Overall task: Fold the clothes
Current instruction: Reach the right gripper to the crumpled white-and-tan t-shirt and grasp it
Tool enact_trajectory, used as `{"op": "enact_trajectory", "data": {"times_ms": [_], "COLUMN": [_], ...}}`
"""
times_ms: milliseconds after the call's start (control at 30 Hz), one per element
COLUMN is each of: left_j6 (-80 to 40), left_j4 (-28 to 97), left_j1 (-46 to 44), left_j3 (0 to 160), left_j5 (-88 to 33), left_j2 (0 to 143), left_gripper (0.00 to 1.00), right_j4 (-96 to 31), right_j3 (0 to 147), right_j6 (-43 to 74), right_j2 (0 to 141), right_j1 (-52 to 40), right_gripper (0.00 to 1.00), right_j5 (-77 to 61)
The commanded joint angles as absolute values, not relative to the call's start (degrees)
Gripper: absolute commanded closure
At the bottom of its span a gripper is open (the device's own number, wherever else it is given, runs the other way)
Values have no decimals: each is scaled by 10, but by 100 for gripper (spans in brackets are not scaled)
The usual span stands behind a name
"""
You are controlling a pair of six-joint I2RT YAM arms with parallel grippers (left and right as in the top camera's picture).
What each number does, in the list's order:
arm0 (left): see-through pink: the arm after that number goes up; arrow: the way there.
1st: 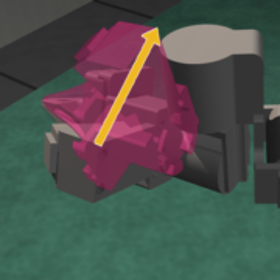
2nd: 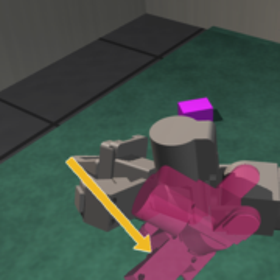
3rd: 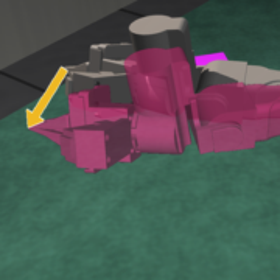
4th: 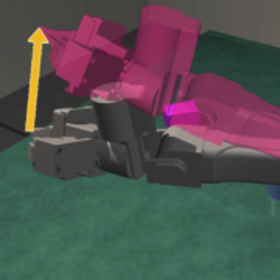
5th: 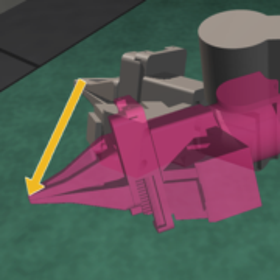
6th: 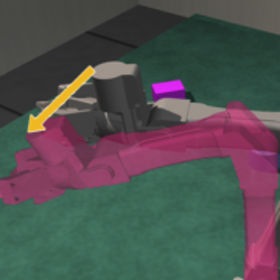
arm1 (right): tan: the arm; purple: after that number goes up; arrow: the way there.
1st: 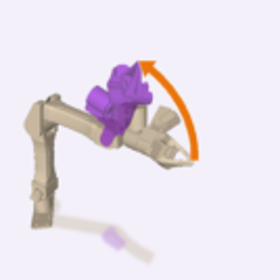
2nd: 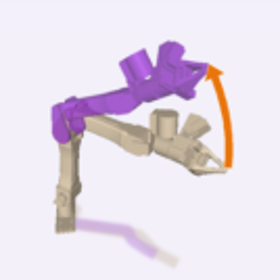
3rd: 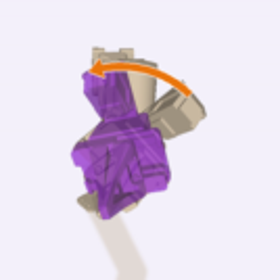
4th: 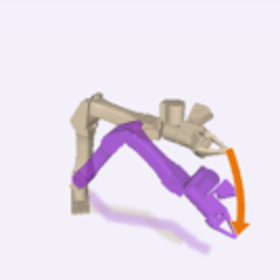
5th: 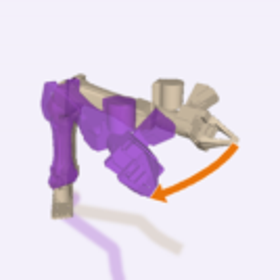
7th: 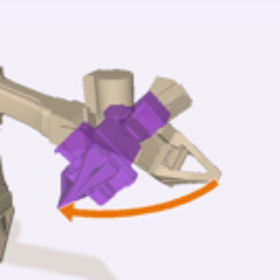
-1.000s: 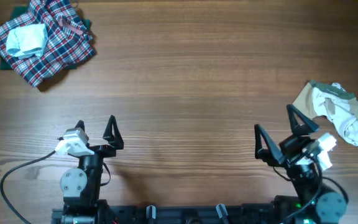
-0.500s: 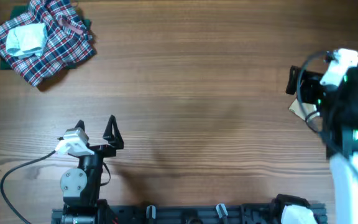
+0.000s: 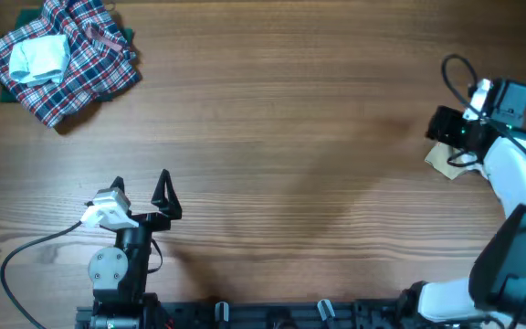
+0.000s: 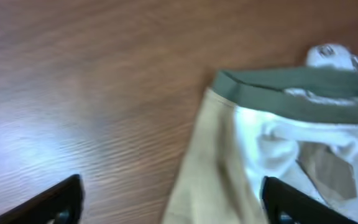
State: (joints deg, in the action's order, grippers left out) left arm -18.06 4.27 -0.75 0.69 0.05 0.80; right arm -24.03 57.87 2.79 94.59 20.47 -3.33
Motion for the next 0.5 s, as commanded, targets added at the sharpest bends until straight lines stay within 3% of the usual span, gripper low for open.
{"op": "enact_trajectory", "data": {"times_ms": [0,467], "left_j6": [-169,-169], "left_j4": [43,43], "left_j1": [-10,-10], "left_j3": [3,3], "left_j5": [-6,-6], "left_j2": [4,4], "left_gripper": [0,0], "right_j4": [-238,-242], "right_j3": [586,586], "right_j6": [36,79], "right_j2": [975,1037], "right_j1": [234,223], "right_gripper": [17,20], "right_j5": [-26,-12]}}
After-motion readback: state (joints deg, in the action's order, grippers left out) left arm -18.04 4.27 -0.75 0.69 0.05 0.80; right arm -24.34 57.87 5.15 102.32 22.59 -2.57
